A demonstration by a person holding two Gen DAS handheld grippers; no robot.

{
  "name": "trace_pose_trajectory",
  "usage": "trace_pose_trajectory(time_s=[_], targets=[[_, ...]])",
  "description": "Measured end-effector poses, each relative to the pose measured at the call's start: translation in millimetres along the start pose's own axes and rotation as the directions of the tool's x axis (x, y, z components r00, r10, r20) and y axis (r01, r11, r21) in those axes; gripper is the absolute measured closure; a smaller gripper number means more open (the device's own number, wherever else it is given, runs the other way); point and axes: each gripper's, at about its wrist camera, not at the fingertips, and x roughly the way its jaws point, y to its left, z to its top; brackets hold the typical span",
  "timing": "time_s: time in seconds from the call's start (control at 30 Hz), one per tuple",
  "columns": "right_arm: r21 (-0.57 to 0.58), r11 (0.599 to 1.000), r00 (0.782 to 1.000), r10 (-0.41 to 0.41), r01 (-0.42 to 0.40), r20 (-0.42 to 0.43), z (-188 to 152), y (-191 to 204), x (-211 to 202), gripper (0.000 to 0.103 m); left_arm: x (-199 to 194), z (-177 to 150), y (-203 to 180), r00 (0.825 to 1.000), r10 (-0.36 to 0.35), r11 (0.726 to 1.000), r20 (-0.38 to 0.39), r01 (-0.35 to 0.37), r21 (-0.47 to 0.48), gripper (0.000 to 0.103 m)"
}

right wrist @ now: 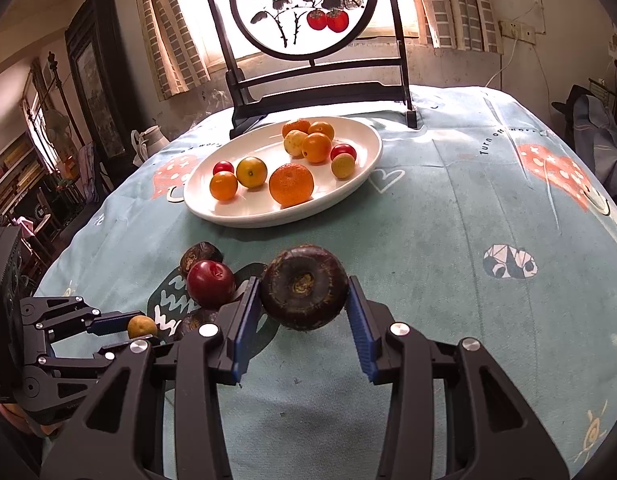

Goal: Organize fruits
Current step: 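Carry both fruits onto the white plate and open both tools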

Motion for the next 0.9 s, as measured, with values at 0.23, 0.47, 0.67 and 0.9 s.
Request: trace_pose_trajectory(time_s=[0.23, 0.47, 0.67, 0.9], targets=[[0.038, 0.990, 0.991, 0.133, -0.133, -0.002, 7, 2, 0, 0.060, -21, 23, 22, 0.993, -0.096, 0.989, 0.071, 0.103, -0.102, 0.076], [0.017, 0.995, 0.991, 0.099, -0.101, 0.088, 58, 3, 20, 0.060, 6, 101, 63, 0.993, -0.044, 0.978, 0.111, 0.065, -0.198, 0.076], [0.031, 0.999, 0.997, 0.039, -0.041, 0.062, 97, -13, 79, 0.060, 63, 157, 85, 0.995, 0.044, 0.971, 0.086, -0.023, -0.238, 0.076], [-0.001, 1.000, 1.000, 0.016, -0.016, 0.019, 105, -13, 108, 0.053, 92, 172, 105, 0.993, 0.102, 0.953, 0.061, -0.079, -0.294, 0.036]])
